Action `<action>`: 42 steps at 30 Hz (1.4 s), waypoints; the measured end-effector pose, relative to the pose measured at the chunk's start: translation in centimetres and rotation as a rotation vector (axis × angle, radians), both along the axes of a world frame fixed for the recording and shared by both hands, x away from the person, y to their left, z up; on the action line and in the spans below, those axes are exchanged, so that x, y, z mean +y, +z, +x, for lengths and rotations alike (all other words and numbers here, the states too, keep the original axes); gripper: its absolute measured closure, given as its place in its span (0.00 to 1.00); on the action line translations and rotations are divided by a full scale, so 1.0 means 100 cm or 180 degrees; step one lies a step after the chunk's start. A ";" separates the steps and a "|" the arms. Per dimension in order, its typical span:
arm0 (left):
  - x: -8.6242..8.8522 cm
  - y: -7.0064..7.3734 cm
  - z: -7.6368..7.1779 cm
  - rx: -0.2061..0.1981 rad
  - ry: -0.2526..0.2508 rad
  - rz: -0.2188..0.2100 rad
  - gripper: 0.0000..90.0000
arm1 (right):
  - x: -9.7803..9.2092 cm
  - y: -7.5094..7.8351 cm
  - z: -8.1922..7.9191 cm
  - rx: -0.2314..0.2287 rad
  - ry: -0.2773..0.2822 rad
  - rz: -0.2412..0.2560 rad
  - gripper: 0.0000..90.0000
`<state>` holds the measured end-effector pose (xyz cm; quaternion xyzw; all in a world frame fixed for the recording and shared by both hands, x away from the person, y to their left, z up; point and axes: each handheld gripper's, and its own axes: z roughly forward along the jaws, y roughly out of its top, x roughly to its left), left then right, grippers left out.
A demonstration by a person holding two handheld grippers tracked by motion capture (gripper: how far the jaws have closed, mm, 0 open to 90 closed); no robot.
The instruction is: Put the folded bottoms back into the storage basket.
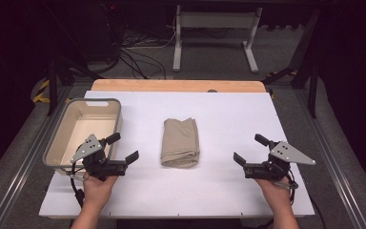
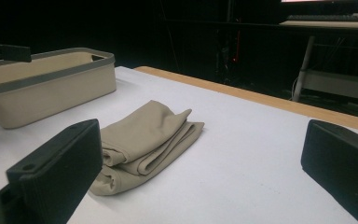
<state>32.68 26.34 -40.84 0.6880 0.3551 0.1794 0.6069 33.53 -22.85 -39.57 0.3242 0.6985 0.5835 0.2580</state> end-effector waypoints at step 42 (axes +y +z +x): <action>-0.010 -0.001 0.001 0.0073 -0.0040 0.0032 0.00 | 0.006 0.000 0.000 0.0010 0.0072 -0.0028 0.00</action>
